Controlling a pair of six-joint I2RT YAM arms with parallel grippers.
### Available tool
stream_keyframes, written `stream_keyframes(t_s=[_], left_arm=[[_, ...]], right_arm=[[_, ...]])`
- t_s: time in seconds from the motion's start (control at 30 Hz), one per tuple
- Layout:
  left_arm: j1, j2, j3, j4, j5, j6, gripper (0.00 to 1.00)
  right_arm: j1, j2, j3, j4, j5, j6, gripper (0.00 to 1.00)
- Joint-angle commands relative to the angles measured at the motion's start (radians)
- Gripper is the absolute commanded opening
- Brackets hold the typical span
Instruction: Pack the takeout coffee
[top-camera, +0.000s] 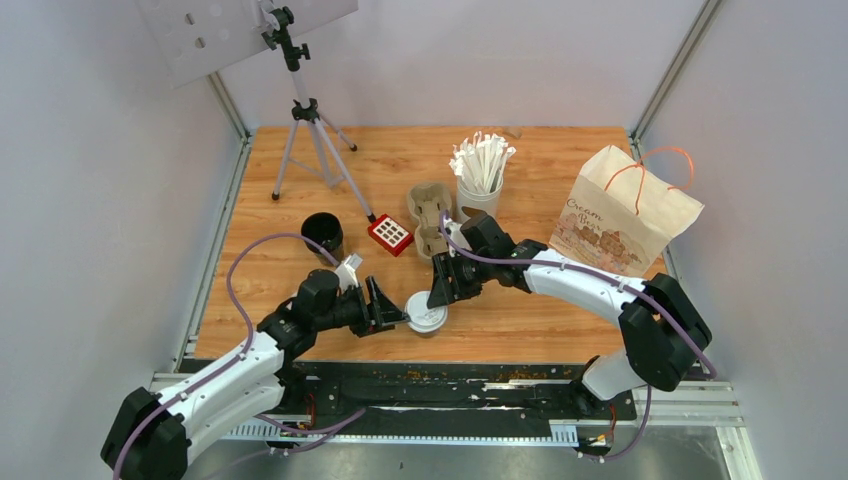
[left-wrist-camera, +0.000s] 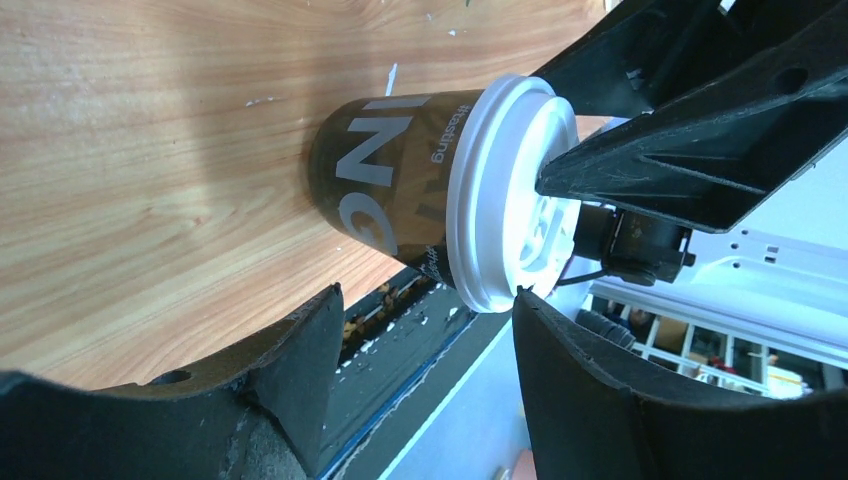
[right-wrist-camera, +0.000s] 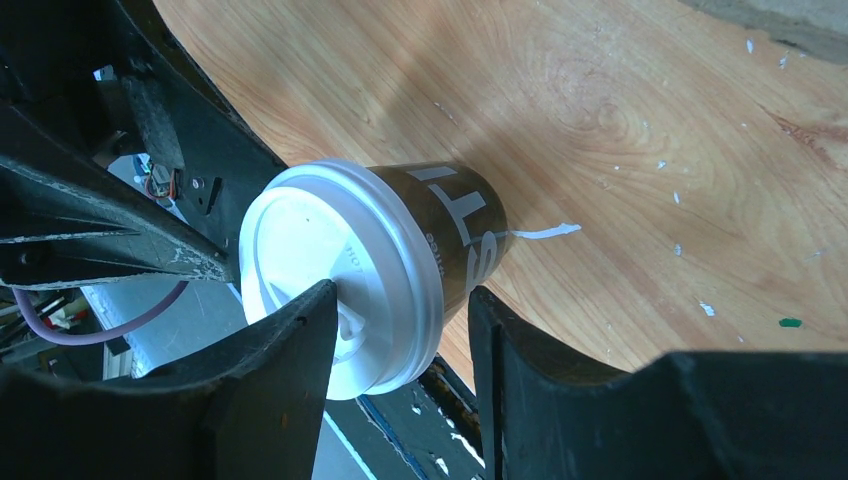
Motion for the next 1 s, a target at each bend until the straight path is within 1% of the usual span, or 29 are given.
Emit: stream_keyframes(t_s=[0.0,0.1,0.3,0.4,0.5,0.67,0.73,0.83,0.97], left_arm=[[-0.003,-0.025,-0.012,0.112,0.012,-0.070,0.70],[-0.004,-0.018,-0.016,0.118,0.010,-0.076,0.69],[-0.006,0.011,-0.049,0.191,0.012,-0.113,0.68],[-0.013,0.034,-0.052,0.211,0.015,-0.115,0.66],[-0.017,0.052,-0.059,0.233,0.020,-0.127,0.62],[-0.022,0.057,-0.069,0.251,0.010,-0.144,0.60],[-0.023,0.059,-0.071,0.255,0.009,-0.147,0.57],[-0.023,0.070,-0.064,0.216,0.006,-0.129,0.53],[-0.027,0.085,-0.028,0.079,-0.021,-0.062,0.48]], right_arm=[[-0.001,-0.004,-0.026,-0.005,0.052,0.002,0.50],[0.000,-0.008,-0.029,-0.003,0.054,0.002,0.50],[0.000,-0.005,-0.034,0.004,0.052,0.006,0.50],[-0.001,-0.006,-0.034,0.006,0.050,0.006,0.50],[-0.001,-0.004,-0.033,0.006,0.049,0.006,0.50],[0.000,-0.004,-0.037,0.010,0.049,0.006,0.50],[0.000,-0.003,-0.038,0.010,0.050,0.006,0.50],[-0.001,-0.004,-0.041,0.010,0.052,0.004,0.50],[-0.001,-0.009,-0.049,0.008,0.058,0.002,0.50]])
